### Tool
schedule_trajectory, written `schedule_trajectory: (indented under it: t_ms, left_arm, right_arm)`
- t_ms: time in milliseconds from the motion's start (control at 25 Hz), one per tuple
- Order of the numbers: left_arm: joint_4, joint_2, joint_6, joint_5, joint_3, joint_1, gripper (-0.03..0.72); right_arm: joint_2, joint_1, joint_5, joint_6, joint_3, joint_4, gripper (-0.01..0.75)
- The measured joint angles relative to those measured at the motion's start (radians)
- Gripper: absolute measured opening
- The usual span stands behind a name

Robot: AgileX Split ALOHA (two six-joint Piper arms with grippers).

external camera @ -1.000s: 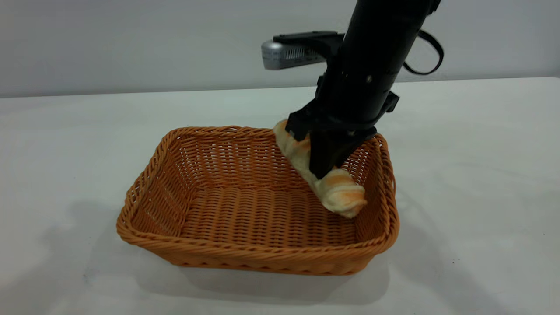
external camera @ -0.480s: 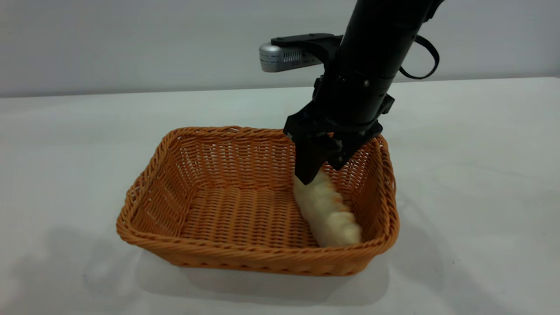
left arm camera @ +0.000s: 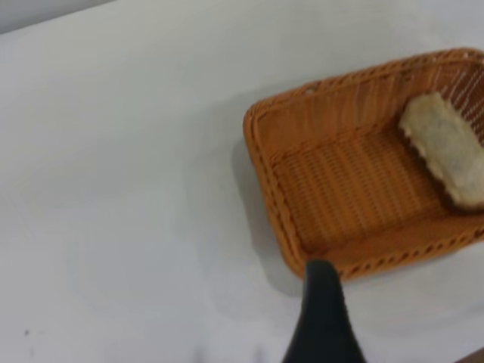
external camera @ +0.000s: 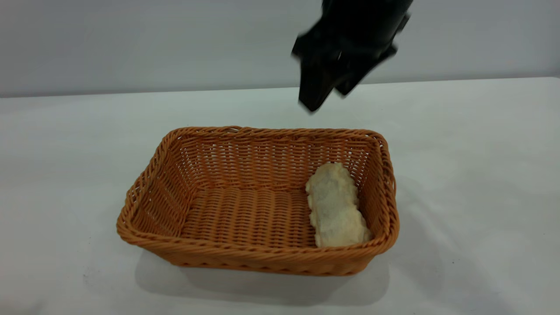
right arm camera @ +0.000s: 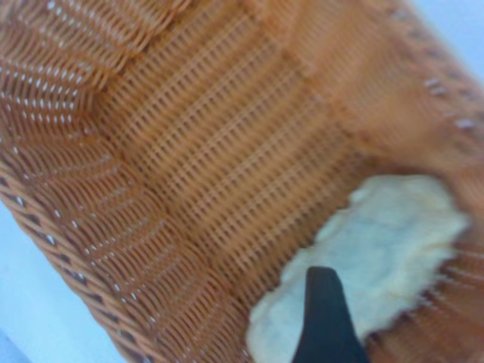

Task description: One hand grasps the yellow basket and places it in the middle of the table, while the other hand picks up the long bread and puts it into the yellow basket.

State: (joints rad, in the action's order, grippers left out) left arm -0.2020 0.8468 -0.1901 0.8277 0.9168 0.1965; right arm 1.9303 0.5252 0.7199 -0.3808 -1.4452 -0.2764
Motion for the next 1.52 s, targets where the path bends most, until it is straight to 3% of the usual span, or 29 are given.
schedule_trajectory:
  t_ms: [440,720,1120,1520]
  left_arm:
    - [0.026,-0.305,0.013,0.040,-0.215,0.000,0.584]
    - [0.041,-0.434,0.050,0.053,-0.297,0.000,0.584]
    - [0.104,-0.471,0.112,0.131,-0.314,0.000,0.584]
    - [0.187,-0.574,0.205,0.198,-0.325,0.000,0.584]
  right_arm:
    - [-0.272,-0.109,0.159,0.121,0.002,0.146,0.562]
    - [-0.440,-0.121,0.241,0.161,0.049,0.186,0.508]
    - [-0.740,-0.123,0.267,0.374,0.275,0.410,0.484]
    - [-1.126,-0.124,0.271,0.436,0.542,0.422,0.484]
